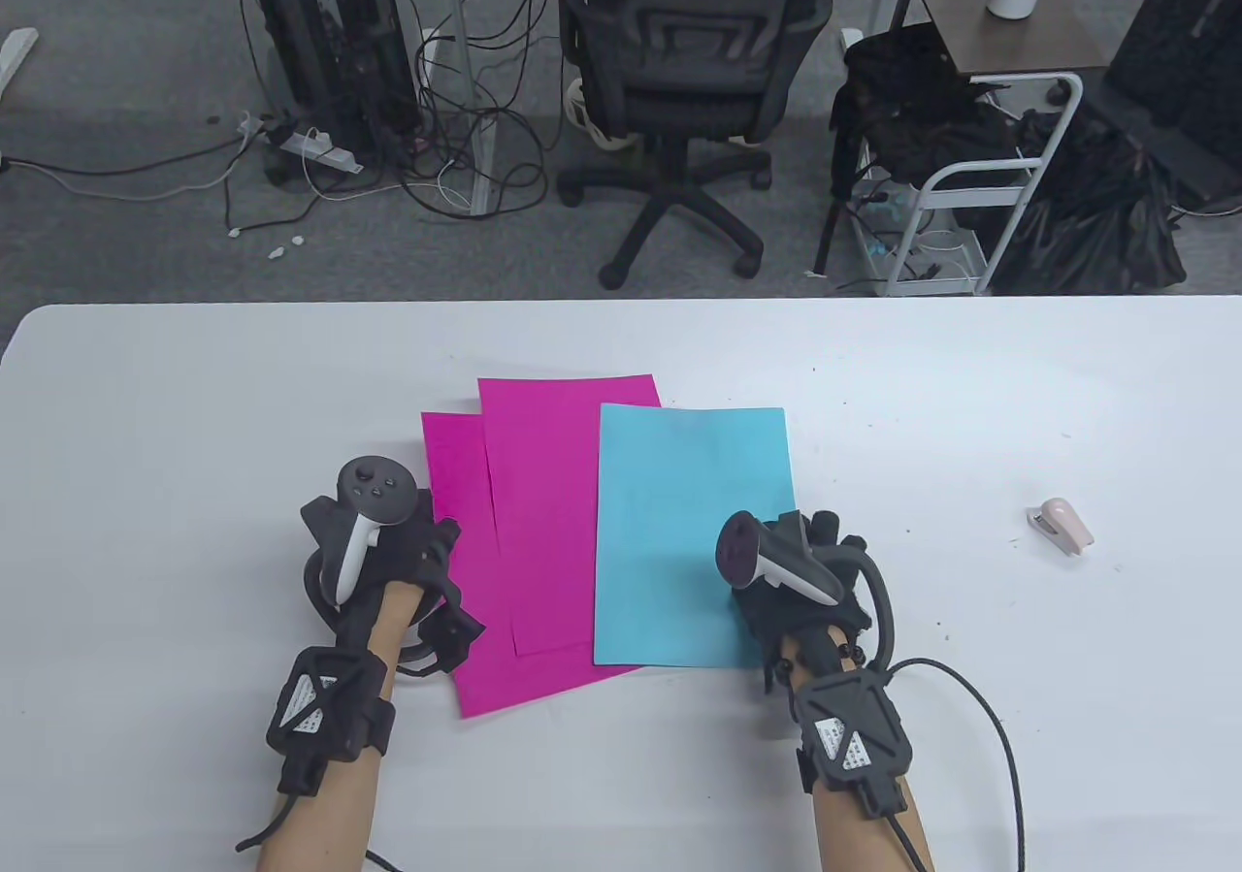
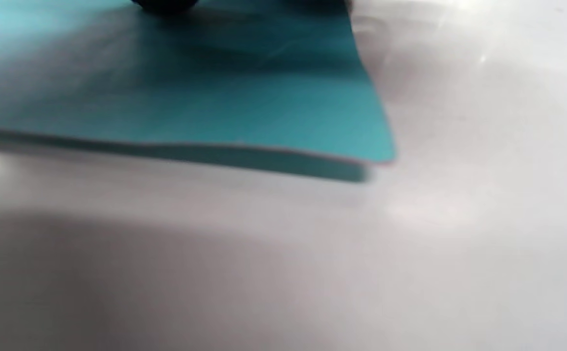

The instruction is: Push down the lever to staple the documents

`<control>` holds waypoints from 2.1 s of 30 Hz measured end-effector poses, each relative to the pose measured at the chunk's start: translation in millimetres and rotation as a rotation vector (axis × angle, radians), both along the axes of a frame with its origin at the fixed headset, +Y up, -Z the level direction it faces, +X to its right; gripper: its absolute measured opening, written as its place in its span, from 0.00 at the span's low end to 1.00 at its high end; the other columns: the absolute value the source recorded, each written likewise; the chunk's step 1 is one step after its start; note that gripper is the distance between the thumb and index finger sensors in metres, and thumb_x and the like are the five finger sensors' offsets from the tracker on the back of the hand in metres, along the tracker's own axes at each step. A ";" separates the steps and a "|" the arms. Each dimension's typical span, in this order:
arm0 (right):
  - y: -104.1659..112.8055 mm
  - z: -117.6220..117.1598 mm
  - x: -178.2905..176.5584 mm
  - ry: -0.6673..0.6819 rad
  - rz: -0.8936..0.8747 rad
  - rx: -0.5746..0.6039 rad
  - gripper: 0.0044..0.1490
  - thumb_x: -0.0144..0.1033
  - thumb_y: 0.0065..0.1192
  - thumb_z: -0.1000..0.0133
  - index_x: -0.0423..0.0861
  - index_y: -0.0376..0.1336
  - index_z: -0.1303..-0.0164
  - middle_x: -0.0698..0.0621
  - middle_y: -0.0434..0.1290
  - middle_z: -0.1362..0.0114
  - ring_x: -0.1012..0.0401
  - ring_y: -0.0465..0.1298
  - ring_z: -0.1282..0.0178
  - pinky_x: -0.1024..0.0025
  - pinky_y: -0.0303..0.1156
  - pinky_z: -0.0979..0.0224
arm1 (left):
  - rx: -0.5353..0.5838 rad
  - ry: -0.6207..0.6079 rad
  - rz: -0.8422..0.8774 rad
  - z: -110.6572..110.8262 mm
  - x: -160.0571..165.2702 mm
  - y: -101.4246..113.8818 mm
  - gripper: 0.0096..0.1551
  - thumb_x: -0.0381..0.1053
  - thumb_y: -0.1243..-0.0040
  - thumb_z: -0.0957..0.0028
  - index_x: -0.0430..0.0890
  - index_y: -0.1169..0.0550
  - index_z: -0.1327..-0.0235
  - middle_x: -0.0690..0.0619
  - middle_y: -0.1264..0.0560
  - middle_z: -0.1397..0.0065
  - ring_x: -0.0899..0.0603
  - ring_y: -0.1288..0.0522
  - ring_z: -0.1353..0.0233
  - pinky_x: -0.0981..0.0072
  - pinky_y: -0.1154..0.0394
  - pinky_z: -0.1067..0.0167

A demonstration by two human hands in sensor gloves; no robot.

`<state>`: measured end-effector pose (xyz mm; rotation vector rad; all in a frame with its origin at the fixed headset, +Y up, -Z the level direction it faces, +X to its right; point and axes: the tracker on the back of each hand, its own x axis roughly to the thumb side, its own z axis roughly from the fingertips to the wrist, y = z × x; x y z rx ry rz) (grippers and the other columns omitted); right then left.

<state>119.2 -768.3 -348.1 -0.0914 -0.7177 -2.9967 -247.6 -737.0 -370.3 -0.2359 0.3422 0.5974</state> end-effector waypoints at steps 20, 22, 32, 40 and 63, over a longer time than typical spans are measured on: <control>-2.9 27.1 -53.8 0.141 -0.046 0.034 0.49 0.49 0.39 0.39 0.32 0.34 0.18 0.28 0.36 0.17 0.28 0.35 0.20 0.26 0.38 0.26 | -0.041 -0.128 0.290 17.7 26.0 -3.0 0.31 0.49 0.31 0.44 0.36 0.24 0.30 0.46 0.14 0.42 0.43 0.13 0.50 0.40 0.18 0.48; -2.6 29.0 -60.8 0.169 -0.055 0.032 0.50 0.50 0.39 0.39 0.32 0.34 0.18 0.28 0.36 0.17 0.29 0.35 0.20 0.26 0.38 0.26 | -0.059 -0.144 0.293 20.2 25.4 -4.5 0.31 0.49 0.31 0.44 0.36 0.24 0.31 0.46 0.14 0.42 0.44 0.13 0.50 0.41 0.18 0.48; -2.2 38.1 -76.2 0.228 -0.103 0.037 0.51 0.51 0.38 0.39 0.32 0.35 0.17 0.28 0.36 0.17 0.29 0.35 0.20 0.26 0.38 0.26 | 0.034 -0.163 0.234 32.9 25.2 -10.1 0.25 0.46 0.28 0.44 0.38 0.20 0.36 0.47 0.13 0.46 0.44 0.13 0.53 0.41 0.17 0.49; 7.9 38.8 -50.0 0.146 -0.404 0.162 0.53 0.52 0.40 0.40 0.29 0.35 0.18 0.23 0.38 0.18 0.24 0.40 0.22 0.23 0.42 0.28 | 0.127 -0.203 0.235 38.5 28.6 -2.6 0.23 0.43 0.30 0.43 0.38 0.21 0.37 0.45 0.14 0.44 0.43 0.14 0.52 0.37 0.18 0.48; 68.5 42.7 19.4 -0.063 -1.263 0.505 0.60 0.48 0.58 0.40 0.26 0.33 0.20 0.24 0.55 0.21 0.30 0.67 0.26 0.32 0.67 0.29 | 0.675 -0.380 0.174 91.7 29.6 67.1 0.22 0.42 0.38 0.43 0.46 0.25 0.34 0.47 0.18 0.38 0.42 0.17 0.46 0.32 0.22 0.42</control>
